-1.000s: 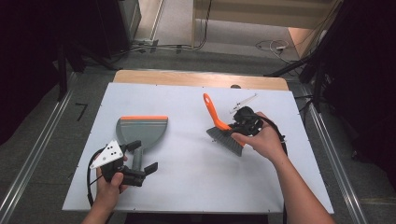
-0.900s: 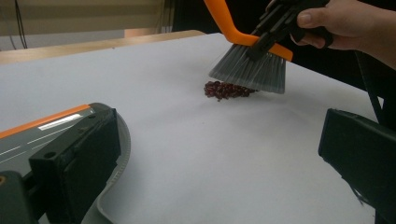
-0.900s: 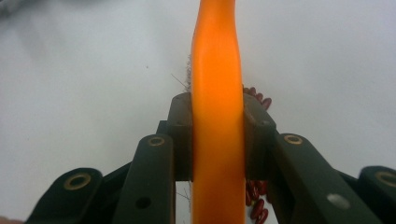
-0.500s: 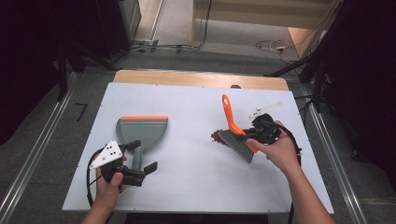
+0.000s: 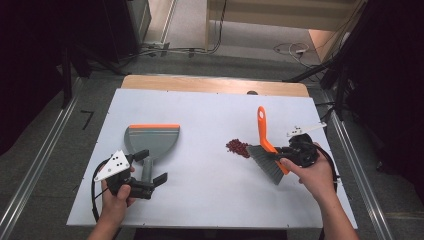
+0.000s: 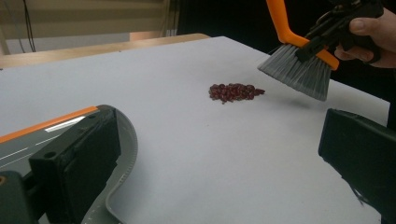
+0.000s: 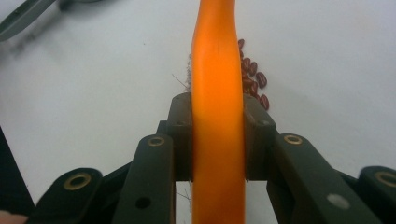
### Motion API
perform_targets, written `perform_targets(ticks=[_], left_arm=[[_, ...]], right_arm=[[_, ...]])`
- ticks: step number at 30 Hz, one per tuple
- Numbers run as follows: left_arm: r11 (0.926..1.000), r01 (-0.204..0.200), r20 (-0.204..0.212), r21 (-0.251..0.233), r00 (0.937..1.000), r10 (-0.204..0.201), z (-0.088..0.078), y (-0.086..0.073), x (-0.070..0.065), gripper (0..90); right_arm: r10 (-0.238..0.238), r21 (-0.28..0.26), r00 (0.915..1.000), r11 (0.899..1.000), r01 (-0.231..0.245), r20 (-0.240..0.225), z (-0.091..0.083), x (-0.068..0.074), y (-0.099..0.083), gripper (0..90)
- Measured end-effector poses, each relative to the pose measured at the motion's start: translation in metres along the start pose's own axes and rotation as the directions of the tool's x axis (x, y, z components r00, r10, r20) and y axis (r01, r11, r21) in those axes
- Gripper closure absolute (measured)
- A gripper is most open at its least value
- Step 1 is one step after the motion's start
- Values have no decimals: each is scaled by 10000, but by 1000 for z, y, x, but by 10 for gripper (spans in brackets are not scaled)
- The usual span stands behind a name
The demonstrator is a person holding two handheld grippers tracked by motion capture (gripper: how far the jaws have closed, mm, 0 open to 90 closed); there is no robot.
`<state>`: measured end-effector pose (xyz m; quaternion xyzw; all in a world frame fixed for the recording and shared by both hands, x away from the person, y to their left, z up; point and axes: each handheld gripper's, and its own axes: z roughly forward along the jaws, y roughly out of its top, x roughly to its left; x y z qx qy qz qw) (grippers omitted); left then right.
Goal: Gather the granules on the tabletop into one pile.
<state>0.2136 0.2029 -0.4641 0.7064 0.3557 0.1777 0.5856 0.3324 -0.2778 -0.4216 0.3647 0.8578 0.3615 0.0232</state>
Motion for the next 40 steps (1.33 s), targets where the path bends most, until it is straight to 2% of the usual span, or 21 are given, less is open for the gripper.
perform_targets(ticks=[12, 16, 21, 25, 30, 37, 40], left_arm=[[9998, -141, 24, -110, 9999, 141, -2, 2, 0, 0], [9997, -155, 62, -168, 9999, 156, -1, 3, 0, 0], [9995, -287, 56, -164, 9996, 288, 2, 4, -6, 0], [9985, -414, -54, -371, 9991, 412, 0, 4, -11, 0], [9985, -277, -284, -478, 9993, 263, -1, 2, -8, 0], [9989, -347, -491, -327, 9982, 330, 0, 1, -7, 0], [9987, -429, -651, -266, 9970, 411, 0, 0, -7, 0]], right_arm=[[718, -681, 9971, 9950, -734, -250, -26, -11, -42, 687], [947, -731, 9952, 9927, -963, -244, -34, -17, -55, 687], [1246, -1002, 9910, 9866, -1290, -485, -43, -32, -70, 687], [1409, -1205, 9884, 9818, -1468, -561, -49, -37, -77, 687], [1529, -1594, 9854, 9736, -1631, -745, -56, -42, -80, 687], [1752, -1443, 9822, 9724, -1835, -682, -54, -50, -88, 687], [1794, -1541, 9804, 9696, -1902, -816, -54, -51, -87, 687]])
